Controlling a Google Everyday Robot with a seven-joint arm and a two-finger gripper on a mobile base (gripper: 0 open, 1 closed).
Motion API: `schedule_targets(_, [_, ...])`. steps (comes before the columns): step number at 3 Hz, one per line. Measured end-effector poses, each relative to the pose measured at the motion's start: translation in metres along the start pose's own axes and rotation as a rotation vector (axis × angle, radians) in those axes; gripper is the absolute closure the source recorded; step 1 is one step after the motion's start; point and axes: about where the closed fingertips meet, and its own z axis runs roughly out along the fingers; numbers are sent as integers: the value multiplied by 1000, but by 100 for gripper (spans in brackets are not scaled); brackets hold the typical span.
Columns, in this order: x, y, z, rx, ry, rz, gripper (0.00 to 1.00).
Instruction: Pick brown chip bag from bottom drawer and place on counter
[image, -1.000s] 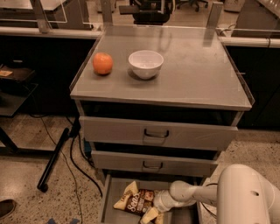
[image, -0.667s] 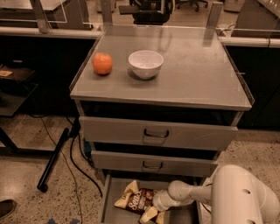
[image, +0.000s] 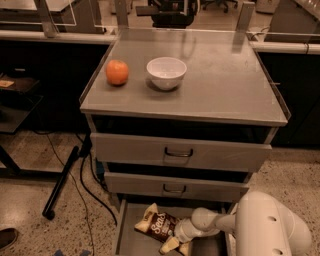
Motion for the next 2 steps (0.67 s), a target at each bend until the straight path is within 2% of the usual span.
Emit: schedule_targets(2, [0,0,0,0,0,0,64])
